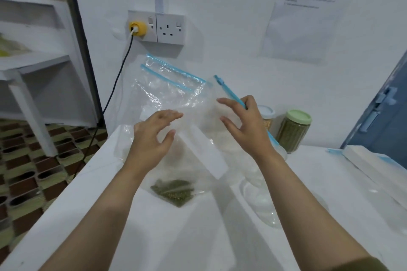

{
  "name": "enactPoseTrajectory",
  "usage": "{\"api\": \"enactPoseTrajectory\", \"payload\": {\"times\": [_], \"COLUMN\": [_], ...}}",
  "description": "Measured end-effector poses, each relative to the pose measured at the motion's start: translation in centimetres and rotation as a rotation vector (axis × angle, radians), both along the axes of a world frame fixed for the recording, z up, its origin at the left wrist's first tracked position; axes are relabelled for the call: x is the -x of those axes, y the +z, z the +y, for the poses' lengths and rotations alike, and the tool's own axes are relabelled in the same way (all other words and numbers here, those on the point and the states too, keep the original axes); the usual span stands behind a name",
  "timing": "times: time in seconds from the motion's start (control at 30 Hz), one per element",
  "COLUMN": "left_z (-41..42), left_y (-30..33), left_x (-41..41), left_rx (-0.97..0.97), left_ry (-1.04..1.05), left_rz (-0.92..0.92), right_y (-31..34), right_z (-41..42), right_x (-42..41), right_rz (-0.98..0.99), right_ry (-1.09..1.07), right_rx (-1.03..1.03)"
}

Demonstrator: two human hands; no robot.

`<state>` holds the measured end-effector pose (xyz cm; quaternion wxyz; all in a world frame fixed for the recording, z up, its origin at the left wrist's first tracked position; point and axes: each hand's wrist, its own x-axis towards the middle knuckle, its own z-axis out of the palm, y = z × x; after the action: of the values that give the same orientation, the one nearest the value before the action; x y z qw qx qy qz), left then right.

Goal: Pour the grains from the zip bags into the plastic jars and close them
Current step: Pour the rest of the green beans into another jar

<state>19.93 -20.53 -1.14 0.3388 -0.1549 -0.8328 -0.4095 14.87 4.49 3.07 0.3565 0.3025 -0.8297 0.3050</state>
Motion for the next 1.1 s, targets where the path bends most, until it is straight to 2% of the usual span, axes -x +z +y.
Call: {"api": "enactPoseTrajectory", "payload": {"times": [0.1,0.2,0.3,0.4,0.5,0.7,0.93,1.1], "left_z": [-0.5,-0.2,0.9,1.9,2.7,3.1,4.3,5.4], "left_y": [-2.7,-5.9,-8.3,-9.7,-9.7,-8.4,-4.4,-2.1], "left_x": [-0.1,-0.6,-1.4,-2.1,-2.2,0.0,1.8,3.1], "left_rx": [0.109,0.04,-0.202,-0.548,-0.661,-0.656,-0.453,-0.359], "left_ry": [0.172,0.33,0.43,0.194,0.035,0.061,0.131,0.091], "left_rz": [-0.095,-0.191,-0.408,-0.531,-0.464,-0.342,-0.202,-0.088], "right_y": [-0.1,-0.1,-0.5,-1.0,-1.2,-0.8,-0.2,0.4], "right_z": [0.6,1.1,1.4,2.0,2.6,4.1,6.8,9.1], "right_x": [-0.9,-2.4,-4.1,-5.3,-5.8,-5.9,-6.1,-6.3], "right_rz": [0.062,0.108,0.116,0.087,0.055,-0.013,-0.174,-0.281], "right_ry": [-0.084,-0.125,-0.142,-0.156,-0.164,-0.141,-0.207,-0.19], "right_rx": [0.016,0.04,0.053,0.063,0.086,0.189,0.23,0.32]}}
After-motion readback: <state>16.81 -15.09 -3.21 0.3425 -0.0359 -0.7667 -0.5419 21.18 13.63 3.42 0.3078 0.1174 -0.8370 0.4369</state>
